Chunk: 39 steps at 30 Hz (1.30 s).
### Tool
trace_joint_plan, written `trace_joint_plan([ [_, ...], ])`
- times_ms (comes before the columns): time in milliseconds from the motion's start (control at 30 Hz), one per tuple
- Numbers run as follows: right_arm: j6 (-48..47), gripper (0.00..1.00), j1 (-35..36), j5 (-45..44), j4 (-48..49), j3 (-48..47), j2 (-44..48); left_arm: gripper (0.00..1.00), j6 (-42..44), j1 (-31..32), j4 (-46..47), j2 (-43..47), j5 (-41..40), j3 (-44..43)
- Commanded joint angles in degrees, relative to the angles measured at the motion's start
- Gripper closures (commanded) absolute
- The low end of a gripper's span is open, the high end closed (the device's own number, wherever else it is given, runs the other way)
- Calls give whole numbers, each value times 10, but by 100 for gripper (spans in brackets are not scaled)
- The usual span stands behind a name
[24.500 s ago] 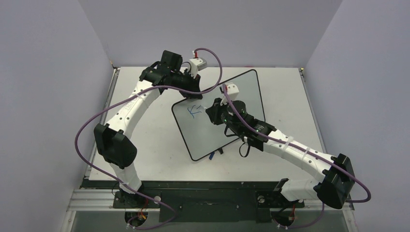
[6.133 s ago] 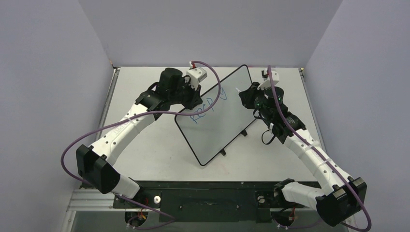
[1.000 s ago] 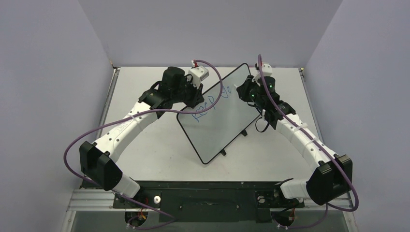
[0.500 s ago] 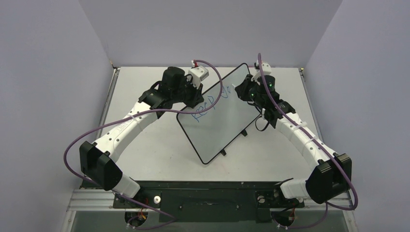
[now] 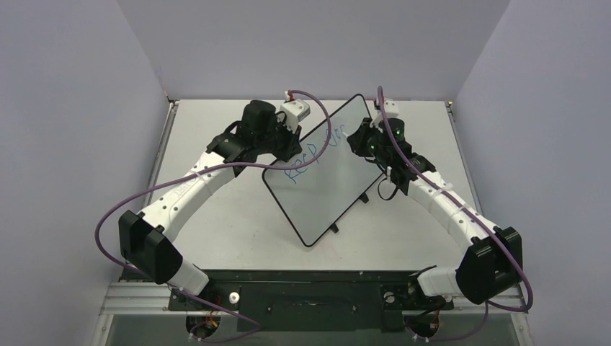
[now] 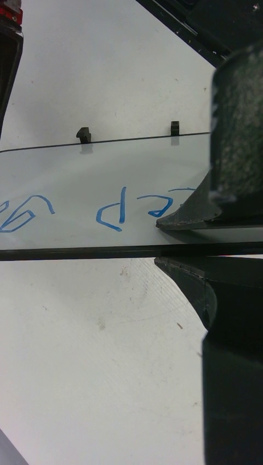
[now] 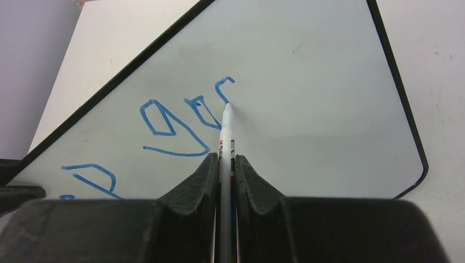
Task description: Write a sentence on the whiteboard
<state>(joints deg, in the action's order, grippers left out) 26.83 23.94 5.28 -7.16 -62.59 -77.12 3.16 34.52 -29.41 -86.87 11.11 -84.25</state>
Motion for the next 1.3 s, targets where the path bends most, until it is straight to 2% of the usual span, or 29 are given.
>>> trace_joint_plan([
  [0, -1, 100, 7, -5, 1, 17, 15, 100, 54, 8, -10, -2, -18, -3],
  [833, 4, 100, 1, -30, -10, -69, -29, 100, 56, 10, -10, 0, -20, 0],
  [1267, 1, 100, 0, -32, -11, -32, -15, 100, 57, 11, -10, 3, -22, 0],
])
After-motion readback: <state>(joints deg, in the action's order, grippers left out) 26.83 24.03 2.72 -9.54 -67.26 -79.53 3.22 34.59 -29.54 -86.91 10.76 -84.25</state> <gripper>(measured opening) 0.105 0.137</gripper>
